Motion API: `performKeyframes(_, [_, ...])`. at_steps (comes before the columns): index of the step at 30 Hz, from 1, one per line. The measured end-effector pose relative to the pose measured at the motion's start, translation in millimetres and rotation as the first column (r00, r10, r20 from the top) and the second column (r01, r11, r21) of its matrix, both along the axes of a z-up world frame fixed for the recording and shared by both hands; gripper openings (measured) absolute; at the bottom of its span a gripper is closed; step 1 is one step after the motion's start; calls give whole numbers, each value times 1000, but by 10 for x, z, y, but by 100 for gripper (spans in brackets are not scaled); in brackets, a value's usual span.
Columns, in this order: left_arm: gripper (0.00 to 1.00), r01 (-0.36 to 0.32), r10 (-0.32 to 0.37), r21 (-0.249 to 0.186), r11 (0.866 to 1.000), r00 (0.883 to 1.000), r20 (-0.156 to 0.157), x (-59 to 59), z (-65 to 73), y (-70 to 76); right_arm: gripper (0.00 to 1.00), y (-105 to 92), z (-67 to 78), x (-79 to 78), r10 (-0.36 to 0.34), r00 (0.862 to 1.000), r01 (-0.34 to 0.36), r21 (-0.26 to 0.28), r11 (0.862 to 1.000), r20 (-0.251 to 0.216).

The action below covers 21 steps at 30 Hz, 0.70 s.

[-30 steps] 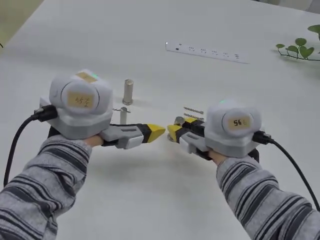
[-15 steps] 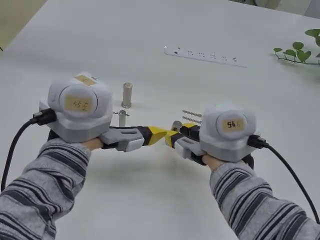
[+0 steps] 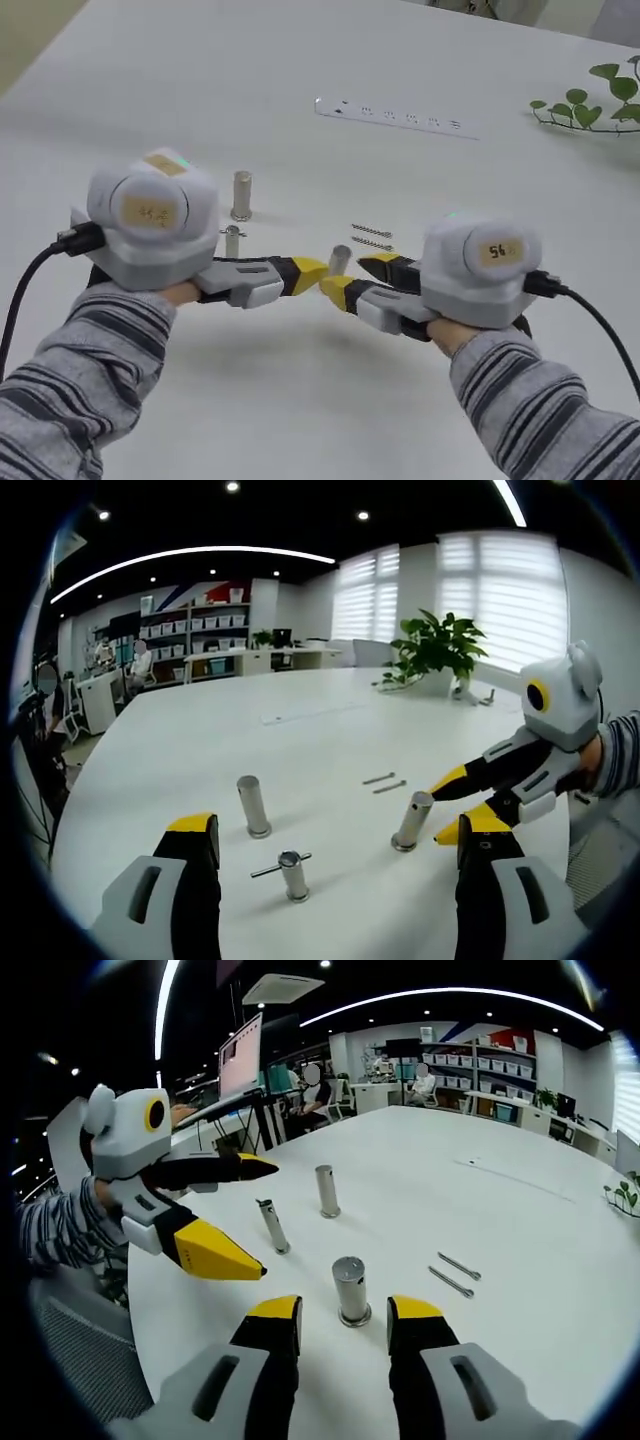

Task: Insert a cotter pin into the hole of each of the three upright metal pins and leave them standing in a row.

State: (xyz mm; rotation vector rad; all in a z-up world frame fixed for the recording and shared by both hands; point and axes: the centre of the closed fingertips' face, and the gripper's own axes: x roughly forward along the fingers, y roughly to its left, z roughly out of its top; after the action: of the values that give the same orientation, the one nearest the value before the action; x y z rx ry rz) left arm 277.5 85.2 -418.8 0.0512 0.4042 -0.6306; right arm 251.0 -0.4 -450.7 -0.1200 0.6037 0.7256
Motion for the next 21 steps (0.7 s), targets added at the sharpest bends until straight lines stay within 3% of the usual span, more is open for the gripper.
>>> performKeyframes(6, [98, -8, 8, 16, 1000, 1000, 2, -18, 27, 11, 30, -158, 47, -13, 50, 999, -50, -49, 998, -8])
performKeyframes(13, [98, -14, 14, 11, 1000, 1000, -20, -80, 35, -27, 30, -309, 134, 135, 104, 994, -105, -109, 988, -19])
performKeyframes(21, [98, -31, 32, 12, 999, 999, -40, -162, 26, 0, 28, -409, 123, 332, 167, 984, -176, -195, 965, -60])
